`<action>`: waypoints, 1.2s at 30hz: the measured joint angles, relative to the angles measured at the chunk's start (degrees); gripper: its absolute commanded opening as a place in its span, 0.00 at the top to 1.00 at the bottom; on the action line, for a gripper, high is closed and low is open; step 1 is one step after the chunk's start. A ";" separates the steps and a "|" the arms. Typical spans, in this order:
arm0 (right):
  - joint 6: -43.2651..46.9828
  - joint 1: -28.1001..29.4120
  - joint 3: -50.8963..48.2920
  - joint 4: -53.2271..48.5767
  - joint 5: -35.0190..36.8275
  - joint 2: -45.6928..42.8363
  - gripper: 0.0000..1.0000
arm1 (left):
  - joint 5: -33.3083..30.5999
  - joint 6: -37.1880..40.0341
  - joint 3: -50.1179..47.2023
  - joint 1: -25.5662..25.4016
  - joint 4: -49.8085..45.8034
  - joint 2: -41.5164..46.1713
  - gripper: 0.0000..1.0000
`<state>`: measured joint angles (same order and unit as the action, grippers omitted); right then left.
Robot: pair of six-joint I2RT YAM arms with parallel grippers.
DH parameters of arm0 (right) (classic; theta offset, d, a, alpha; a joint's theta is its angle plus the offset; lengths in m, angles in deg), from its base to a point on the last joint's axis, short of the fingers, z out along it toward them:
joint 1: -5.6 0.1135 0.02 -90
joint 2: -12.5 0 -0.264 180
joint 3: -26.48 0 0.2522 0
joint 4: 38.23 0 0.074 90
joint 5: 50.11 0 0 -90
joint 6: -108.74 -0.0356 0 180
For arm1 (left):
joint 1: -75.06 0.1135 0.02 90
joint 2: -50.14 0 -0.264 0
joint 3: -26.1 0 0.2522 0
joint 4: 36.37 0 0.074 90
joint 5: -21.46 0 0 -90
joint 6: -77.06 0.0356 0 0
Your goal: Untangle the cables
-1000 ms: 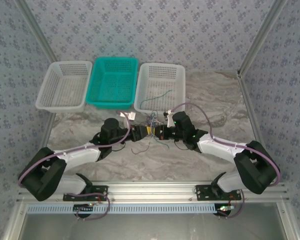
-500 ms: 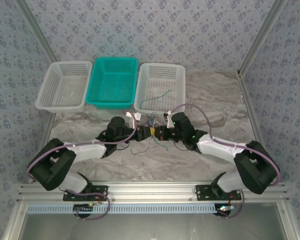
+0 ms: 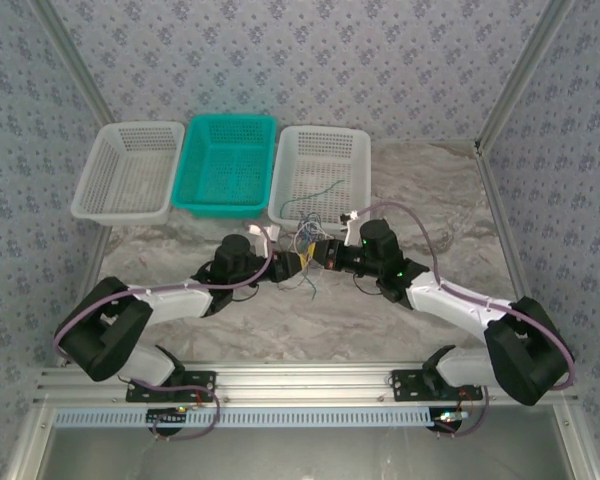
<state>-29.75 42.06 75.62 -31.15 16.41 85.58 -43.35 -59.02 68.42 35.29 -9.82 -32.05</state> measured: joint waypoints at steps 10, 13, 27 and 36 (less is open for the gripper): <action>-0.17 0.04 0.00 0.50 -0.94 -0.07 1.00 | 0.46 0.04 0.00 0.00 0.76 0.28 0.85; 0.20 -0.09 0.00 -0.85 -0.31 -0.72 1.00 | -0.79 0.61 -0.09 0.04 -0.11 2.08 0.91; -0.35 -12.85 -14.29 -13.25 9.25 -13.77 1.00 | -6.91 5.92 -4.11 13.73 -24.24 30.03 1.00; -0.07 -15.58 -22.58 -23.04 18.21 -26.08 0.82 | -5.18 6.49 -7.41 21.92 -31.47 39.63 1.00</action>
<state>-29.82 26.48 53.04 -54.19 34.61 59.51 -48.53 -52.53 61.01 57.21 -41.29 7.57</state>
